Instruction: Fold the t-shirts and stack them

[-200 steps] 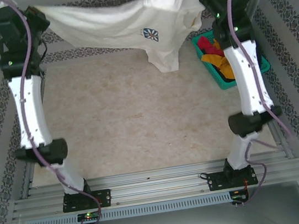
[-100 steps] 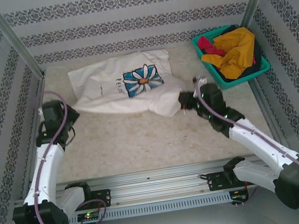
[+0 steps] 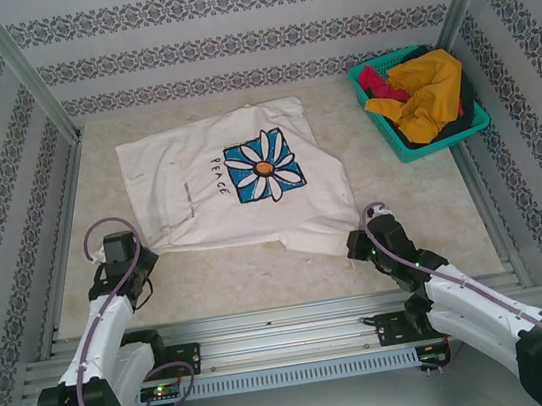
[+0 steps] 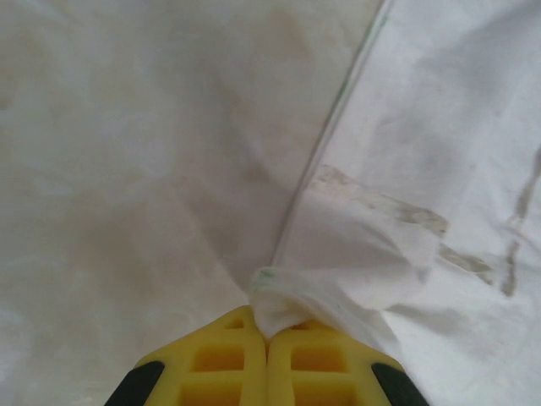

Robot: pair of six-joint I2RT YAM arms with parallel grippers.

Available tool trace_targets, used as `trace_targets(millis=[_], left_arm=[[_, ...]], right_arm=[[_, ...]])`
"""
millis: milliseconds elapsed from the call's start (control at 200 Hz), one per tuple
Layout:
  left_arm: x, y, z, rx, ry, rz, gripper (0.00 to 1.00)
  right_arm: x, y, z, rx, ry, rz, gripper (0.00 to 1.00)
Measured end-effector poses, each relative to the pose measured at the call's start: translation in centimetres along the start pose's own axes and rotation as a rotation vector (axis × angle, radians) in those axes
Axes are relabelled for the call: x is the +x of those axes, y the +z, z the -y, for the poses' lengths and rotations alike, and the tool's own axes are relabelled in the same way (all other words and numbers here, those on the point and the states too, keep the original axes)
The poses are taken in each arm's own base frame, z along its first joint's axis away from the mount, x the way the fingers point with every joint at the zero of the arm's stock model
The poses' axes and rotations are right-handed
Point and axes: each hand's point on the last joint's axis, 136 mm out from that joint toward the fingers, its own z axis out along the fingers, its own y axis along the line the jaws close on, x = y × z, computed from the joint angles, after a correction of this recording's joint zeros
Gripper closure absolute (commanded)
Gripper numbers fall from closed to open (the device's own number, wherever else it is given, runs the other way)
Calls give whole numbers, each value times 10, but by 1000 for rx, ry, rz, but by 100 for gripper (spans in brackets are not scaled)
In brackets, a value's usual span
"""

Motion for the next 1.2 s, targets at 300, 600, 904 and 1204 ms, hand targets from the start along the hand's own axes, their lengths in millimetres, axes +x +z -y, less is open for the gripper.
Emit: trace_targets(millis=[300, 600, 904, 1204], left_arm=[[-18, -10, -5, 19, 16, 142, 13], [-58, -45, 49, 147, 163, 254, 0], [-38, 35, 102, 130, 300, 68, 0], [-59, 123, 141, 107, 295, -4, 0]], right_arm=[[3, -10, -17, -52, -108, -15, 22], [-50, -34, -85, -139, -309, 92, 18], [-104, 59, -120, 21, -403, 38, 33], [-217, 197, -118, 49, -132, 118, 58]])
